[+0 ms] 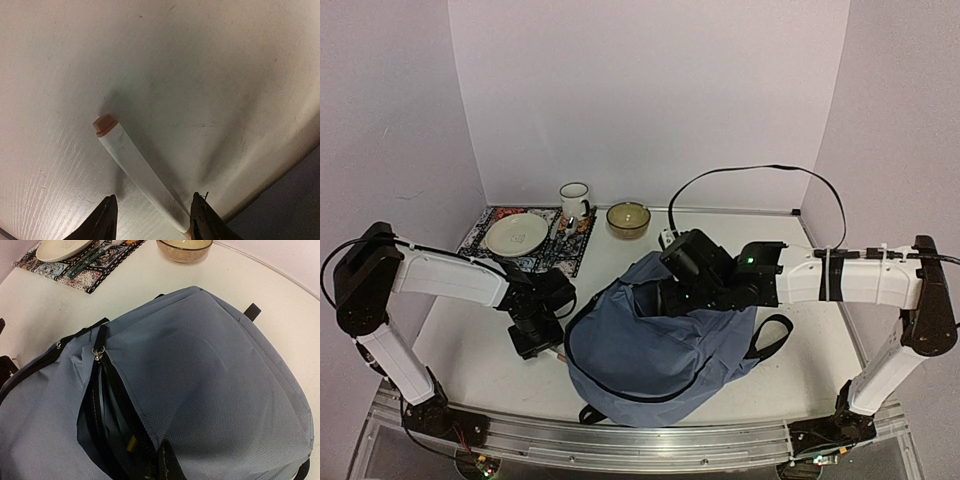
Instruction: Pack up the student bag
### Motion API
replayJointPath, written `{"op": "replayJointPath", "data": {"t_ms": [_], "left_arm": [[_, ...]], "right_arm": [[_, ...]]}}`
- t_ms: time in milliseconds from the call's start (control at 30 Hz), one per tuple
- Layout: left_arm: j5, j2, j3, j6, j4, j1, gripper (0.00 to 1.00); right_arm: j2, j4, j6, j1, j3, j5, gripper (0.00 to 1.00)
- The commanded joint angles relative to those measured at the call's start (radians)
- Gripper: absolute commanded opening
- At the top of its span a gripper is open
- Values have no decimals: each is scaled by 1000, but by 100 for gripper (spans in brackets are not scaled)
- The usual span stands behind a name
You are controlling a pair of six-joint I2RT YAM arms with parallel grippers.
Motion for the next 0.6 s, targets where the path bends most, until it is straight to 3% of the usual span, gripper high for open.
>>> {"op": "replayJointPath", "data": {"t_ms": [0,567], "left_arm": [[25,26,2,8,6,6,46],[67,-24,-94,198,32,57,5]], "right_arm": [[-40,33,9,9,-16,8,0],[-49,57,3,8,-24,-3,0]]}}
